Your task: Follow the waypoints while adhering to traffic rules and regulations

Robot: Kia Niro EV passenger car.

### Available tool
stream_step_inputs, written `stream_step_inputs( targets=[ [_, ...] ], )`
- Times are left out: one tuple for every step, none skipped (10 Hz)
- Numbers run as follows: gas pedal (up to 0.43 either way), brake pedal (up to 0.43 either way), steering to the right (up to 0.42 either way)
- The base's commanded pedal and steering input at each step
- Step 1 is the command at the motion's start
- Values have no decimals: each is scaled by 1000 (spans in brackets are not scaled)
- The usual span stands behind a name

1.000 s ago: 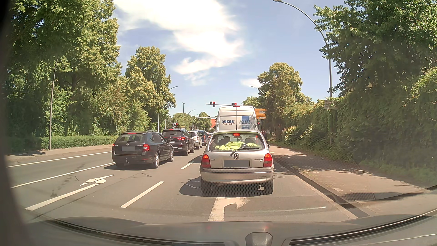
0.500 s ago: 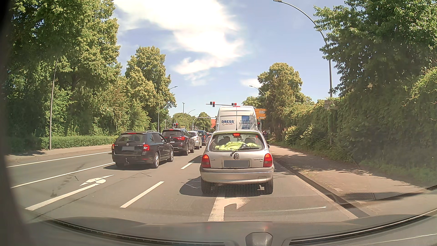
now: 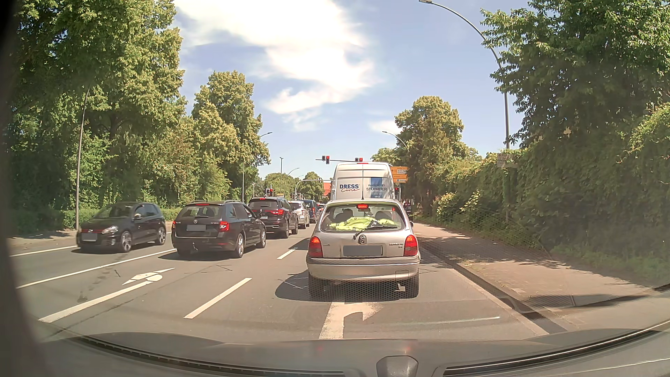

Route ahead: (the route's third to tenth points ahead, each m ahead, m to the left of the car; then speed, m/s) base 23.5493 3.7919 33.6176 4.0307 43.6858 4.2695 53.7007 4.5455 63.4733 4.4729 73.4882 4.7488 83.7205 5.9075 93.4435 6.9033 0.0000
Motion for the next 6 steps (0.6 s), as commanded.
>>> stream_step_inputs(
  targets=[
    [0, 226, 8],
    [0, 226, 8],
    [0, 226, 8],
    [0, 226, 8],
    [0, 226, 8],
    [0, 226, 7]
  ],
)
